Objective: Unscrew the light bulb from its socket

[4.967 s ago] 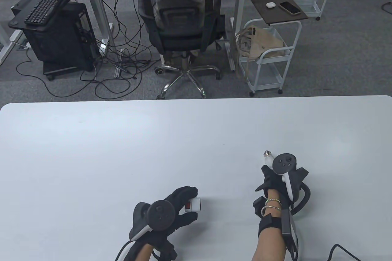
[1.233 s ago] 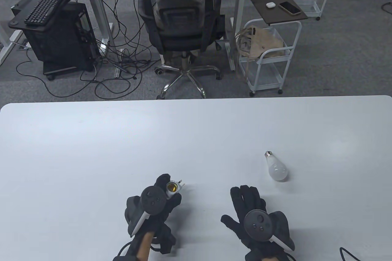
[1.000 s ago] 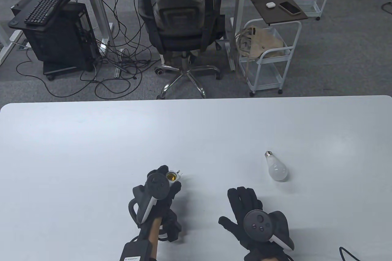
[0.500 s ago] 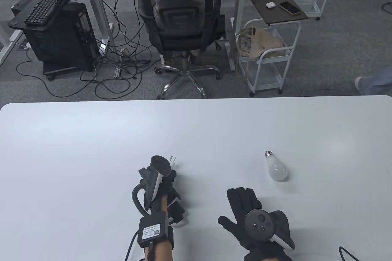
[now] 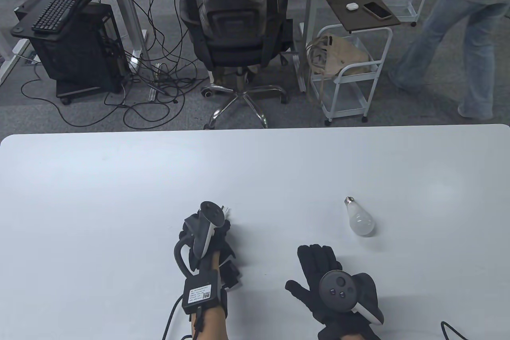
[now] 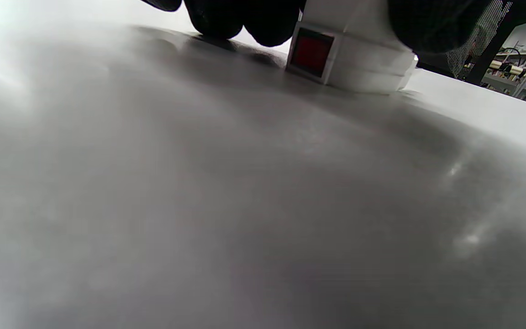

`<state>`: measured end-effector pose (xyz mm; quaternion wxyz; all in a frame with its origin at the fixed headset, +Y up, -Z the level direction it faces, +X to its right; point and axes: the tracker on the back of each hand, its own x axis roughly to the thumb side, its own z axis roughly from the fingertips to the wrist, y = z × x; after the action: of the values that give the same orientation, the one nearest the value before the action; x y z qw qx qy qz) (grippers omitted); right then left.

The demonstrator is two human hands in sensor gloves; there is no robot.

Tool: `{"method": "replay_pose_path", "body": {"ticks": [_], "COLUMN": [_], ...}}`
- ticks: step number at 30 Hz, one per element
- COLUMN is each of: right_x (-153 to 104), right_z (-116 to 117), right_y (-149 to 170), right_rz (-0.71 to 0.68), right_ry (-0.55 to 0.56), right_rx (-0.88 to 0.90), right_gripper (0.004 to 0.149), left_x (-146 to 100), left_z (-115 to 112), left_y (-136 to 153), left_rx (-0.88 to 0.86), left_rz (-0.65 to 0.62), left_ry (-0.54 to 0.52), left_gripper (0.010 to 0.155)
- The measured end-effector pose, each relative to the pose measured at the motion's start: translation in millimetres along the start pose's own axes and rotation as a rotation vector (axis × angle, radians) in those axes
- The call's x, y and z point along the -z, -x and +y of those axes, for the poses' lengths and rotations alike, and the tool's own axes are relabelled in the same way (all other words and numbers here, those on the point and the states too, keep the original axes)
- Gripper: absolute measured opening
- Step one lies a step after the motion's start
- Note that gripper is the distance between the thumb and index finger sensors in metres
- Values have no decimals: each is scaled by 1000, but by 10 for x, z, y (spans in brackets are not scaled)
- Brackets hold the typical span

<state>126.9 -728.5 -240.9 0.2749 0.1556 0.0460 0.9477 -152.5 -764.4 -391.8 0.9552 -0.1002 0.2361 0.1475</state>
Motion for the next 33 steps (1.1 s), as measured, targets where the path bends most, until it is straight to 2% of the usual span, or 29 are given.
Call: {"method": "replay_pose_path", "body": {"ticks": [2,4,7,12,14,17,20,23,26,33], "right_x": [4,13,19,21,24,26,30,40,35,17], "right_z": [2,1,3,6,16,27,42,78,93,85], "right_y": [10,37,67,62,59,54,63,77,54,-23], "right_rz": [7,20,36,38,36,42,49,61,66,40], "right_ry": [-4,-4,6,14,5,-3,-11,-27,-56,-52], "right_rx": [-1,-2,-15,-66,-75,-96,-104,-114,-140,-189], "right_gripper": [80,80,80,80,80,79,79,79,79,79], "left_x": [-11,-27,-59,-219,-368,-616,-873,-1164,-1396,-1602], "left_z": [0,-5,0,129,221,321,357,296,147,-79], "left_y": [-2,-6,11,73,83,80,66,53,64,126], "left_rx": [7,14,21,14,14,55,87,76,95,177], "left_rz": [0,-26,-62,-174,-261,-378,-489,-584,-642,-659], "left_ry": [1,23,56,-9,-71,-111,-92,-7,7,-16], "left_gripper": [75,86,92,93,92,90,88,84,82,81]}}
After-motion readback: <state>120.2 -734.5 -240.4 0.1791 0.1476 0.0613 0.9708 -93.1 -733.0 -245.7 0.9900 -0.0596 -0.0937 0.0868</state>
